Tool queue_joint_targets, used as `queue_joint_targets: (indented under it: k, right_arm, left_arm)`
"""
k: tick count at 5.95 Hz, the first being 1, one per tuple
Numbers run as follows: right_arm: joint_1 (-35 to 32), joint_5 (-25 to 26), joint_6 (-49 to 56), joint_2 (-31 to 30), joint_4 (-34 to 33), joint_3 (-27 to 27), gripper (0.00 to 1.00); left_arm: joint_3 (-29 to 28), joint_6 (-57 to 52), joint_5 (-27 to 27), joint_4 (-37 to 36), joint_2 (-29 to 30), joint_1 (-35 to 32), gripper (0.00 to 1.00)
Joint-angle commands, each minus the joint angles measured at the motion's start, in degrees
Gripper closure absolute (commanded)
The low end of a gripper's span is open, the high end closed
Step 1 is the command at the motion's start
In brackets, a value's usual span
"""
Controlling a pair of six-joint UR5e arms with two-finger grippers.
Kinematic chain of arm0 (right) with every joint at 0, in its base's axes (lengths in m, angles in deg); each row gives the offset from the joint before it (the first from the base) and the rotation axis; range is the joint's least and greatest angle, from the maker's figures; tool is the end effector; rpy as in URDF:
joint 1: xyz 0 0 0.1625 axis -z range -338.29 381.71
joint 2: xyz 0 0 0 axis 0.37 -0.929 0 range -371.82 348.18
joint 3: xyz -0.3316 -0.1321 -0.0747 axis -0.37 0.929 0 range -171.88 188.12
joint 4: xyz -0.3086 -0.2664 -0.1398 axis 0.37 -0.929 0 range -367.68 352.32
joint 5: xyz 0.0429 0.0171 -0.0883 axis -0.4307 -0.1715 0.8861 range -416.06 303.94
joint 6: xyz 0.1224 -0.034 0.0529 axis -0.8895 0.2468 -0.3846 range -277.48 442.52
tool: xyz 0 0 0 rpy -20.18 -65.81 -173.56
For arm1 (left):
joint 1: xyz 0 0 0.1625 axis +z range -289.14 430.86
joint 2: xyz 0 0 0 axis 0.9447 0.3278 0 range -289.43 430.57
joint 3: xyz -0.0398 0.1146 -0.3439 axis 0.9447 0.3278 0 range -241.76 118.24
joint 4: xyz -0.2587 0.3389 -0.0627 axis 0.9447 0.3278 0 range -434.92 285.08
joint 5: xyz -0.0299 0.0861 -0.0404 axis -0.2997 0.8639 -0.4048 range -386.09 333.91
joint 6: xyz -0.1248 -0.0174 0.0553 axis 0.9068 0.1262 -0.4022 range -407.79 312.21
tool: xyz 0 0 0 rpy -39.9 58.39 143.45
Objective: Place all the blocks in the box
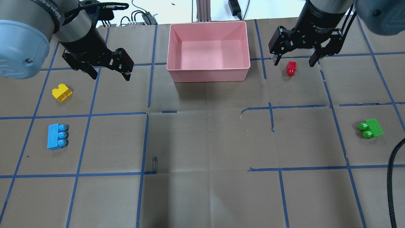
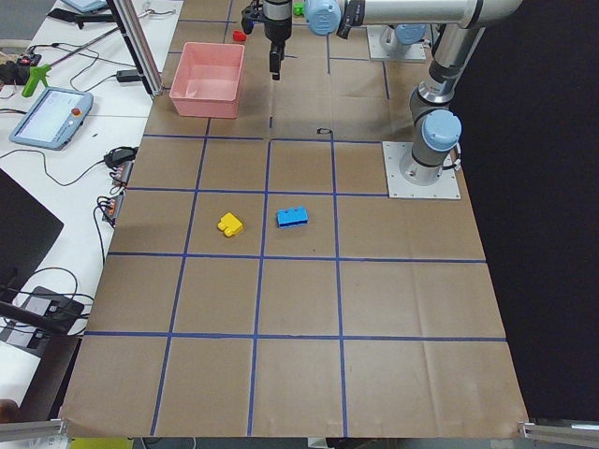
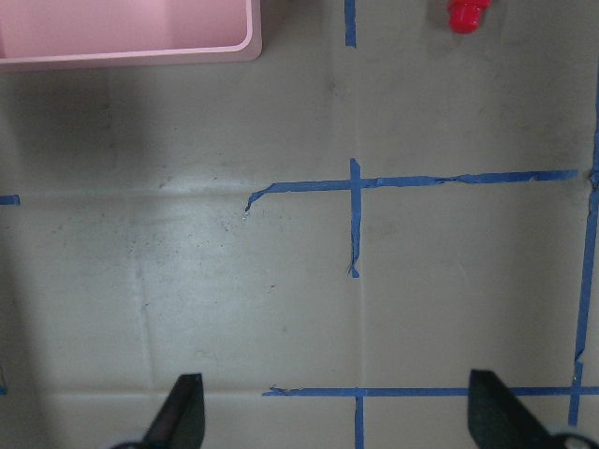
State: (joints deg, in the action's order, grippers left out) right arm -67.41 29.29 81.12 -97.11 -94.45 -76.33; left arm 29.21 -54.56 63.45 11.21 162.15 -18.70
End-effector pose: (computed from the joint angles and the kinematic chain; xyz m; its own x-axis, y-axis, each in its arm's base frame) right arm 0.1364 -0.5358 0.3908 -0.9959 0.0430 -0.0800 0.0396 0.9983 0.0436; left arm -0.1305 -0.5233 0.3735 -0.9939 0.1106 0.0053 0.1104 0.9936 -0.0235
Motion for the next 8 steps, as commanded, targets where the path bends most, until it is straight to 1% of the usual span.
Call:
queue_joint_targets:
  k: [1, 5, 6, 7, 8]
  right_arm:
    - [0.00, 0.09, 0.08, 0.12, -0.06, -0.01, 0.00]
    - [0.00, 0.09, 0.08, 0.04, -0.06, 0.08, 0.00]
    - [0.00, 0.09, 0.08, 0.04, -0.06, 0.08, 0.00]
    - [0.52, 0.09, 2.08, -0.05, -0.06, 0.17, 0.00]
    - [1.31, 0.26, 9.50, 0.12, -0.06, -0.27, 0.00]
  left_arm:
    - [-0.01, 0.00, -0.07, 0.00, 0.00, 0.00, 0.00]
    - [0.08, 0.09, 0.37, 0.09, -0.27, 0.26, 0.00]
    - [-1.05, 0.18, 0.28, 0.00, -0.53, 0.44, 0.00]
    - [-1.50, 0.96, -0.15, -0.87, -0.44, 2.27, 0.00]
    - [-1.42, 0.10, -0.07, -0.88, -0.44, 8.12, 0.00]
